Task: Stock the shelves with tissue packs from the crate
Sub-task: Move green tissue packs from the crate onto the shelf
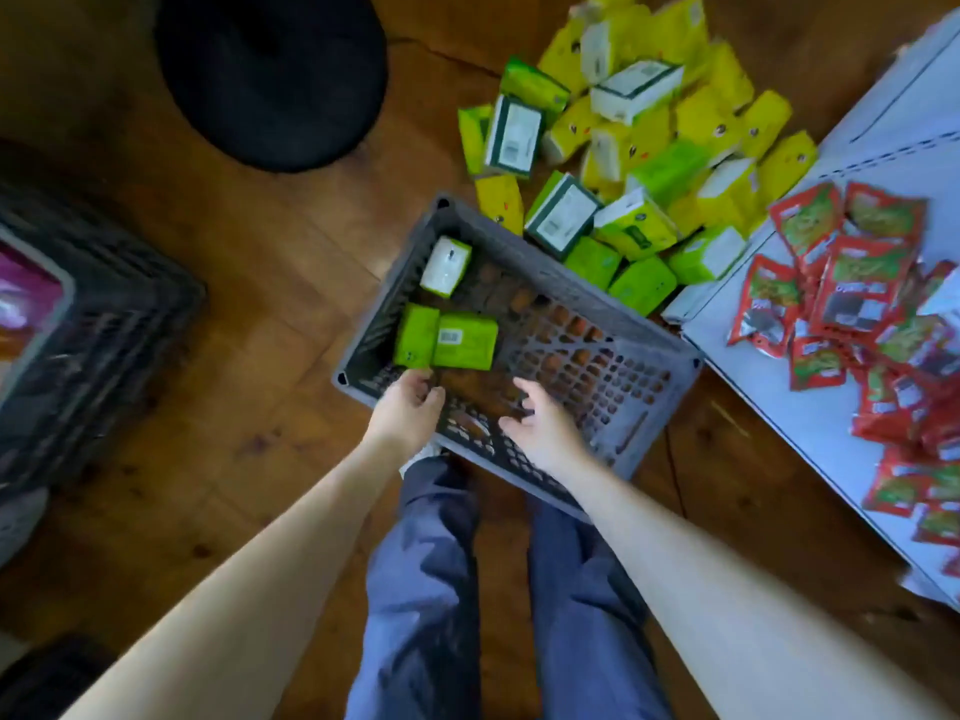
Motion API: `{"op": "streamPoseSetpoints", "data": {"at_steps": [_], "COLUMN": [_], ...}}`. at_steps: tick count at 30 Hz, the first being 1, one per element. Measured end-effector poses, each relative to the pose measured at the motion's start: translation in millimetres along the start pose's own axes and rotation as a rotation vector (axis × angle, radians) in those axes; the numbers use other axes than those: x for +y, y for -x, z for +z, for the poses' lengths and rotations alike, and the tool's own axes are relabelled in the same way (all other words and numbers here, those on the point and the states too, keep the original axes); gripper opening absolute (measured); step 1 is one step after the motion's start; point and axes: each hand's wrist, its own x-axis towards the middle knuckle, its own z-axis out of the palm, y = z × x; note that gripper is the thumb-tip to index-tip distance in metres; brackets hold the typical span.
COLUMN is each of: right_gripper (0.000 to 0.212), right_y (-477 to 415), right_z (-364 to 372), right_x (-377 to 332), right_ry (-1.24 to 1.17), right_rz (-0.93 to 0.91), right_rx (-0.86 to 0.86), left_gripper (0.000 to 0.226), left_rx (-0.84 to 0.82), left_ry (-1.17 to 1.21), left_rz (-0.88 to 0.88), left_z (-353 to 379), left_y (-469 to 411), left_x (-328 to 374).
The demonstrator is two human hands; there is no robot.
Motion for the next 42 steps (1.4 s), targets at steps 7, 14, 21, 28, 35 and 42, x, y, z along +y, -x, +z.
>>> {"op": "streamPoseSetpoints", "data": {"at_steps": [7, 14, 21, 28, 35, 42], "right_gripper": [0.062, 0.07, 0.045, 0.041, 0.041, 0.056], "right_y": [-170.4, -281.5, -290.1, -264.6, -246.3, -248.3], "right_z": [29.6, 55.3, 60.6, 54.9, 50.9, 38.6], "right_x": [55.3, 87.4, 84.3, 104.9, 121.9, 113.3], "right_ry": [0.09, -0.043, -0.162, -0.212, -0.314, -0.97], "right_rz": [-0.051, -0.115, -0.021, 0.019, 0.04, 0.321], "right_rx": [0.029, 0.101, 0.06, 0.154, 0.307, 0.312], "left_gripper": [0.049, 0.072, 0.07, 0.055, 0.049, 0.052], "left_rx": [-0.037, 0.114, 0.136, 0.166, 0.171, 0.135], "left_ry": [0.111, -0.135, -0.334, -0.415, -0.415, 0.028], "left_rz": [-0.124, -0.065, -0.101, -0.031, 0.049, 0.042], "left_z": [85.7, 138.0, 132.9, 137.2, 159.6, 154.0], "left_y": [-162.7, -237.5, -272.9, -248.4, -242.9, -244.3], "left_x": [-59.2, -64.5, -61.7, -54.8, -40.8, -36.4]}}
